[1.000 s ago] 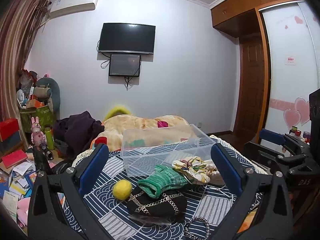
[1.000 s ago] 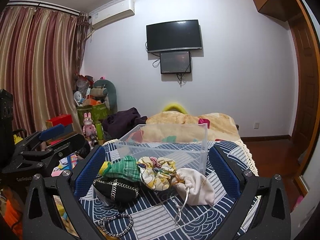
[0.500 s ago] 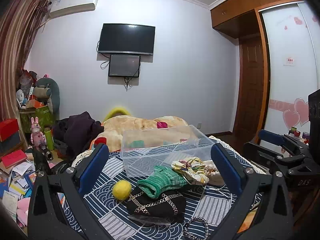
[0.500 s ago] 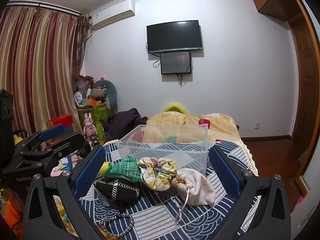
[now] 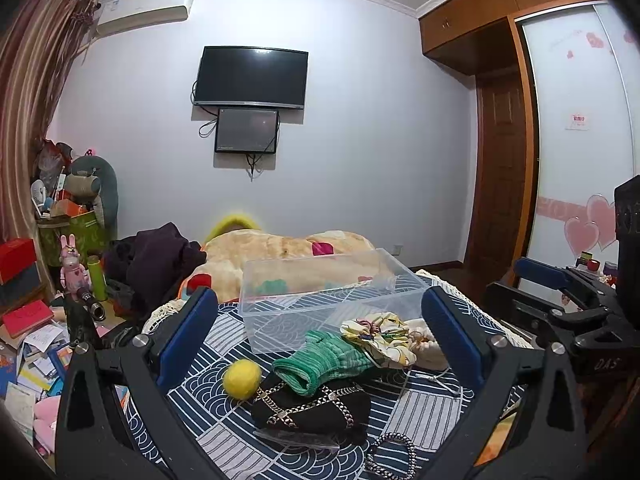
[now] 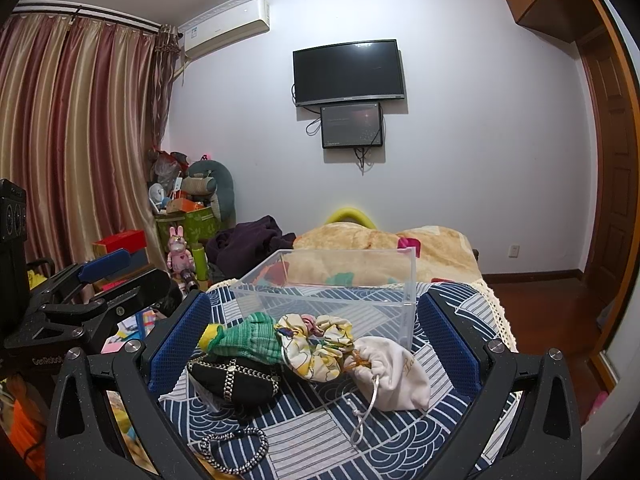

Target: Organize soft objects

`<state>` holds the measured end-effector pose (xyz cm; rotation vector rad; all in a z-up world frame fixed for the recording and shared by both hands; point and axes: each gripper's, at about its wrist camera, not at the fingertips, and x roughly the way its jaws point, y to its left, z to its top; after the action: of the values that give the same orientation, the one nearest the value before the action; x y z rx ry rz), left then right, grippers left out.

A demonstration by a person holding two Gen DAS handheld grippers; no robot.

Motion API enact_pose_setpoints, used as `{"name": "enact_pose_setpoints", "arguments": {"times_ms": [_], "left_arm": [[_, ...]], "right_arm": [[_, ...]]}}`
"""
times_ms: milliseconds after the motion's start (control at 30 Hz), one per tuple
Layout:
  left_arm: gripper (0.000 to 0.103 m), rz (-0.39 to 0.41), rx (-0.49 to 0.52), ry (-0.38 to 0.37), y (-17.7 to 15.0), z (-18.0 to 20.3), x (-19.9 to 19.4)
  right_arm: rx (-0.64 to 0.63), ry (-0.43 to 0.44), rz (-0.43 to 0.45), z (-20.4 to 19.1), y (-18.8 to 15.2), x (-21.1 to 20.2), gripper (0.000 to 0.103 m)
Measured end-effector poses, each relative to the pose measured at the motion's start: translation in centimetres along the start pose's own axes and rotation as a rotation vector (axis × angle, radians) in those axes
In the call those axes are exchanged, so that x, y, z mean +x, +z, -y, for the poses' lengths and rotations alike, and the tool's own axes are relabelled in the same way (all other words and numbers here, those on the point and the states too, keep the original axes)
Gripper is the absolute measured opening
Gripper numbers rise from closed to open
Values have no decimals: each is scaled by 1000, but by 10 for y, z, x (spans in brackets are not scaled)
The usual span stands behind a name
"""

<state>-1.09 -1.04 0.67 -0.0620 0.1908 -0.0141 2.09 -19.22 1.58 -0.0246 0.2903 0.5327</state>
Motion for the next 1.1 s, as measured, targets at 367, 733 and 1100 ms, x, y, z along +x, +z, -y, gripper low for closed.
{"name": "enact_pose_setpoints", "arguments": {"times_ms": [367,733,1100], "left_arm": [[103,-9,-3,-9,-1,0,1],[103,-104,-69,32,-12,-34,32],[84,-267,-190,146,-52,-89,87]], "right_arm": [[3,1,-2,-1,0,-1,103],[36,-39,-43,13,-7,12,103],[107,-138,-181,47,-37,49,99]]}}
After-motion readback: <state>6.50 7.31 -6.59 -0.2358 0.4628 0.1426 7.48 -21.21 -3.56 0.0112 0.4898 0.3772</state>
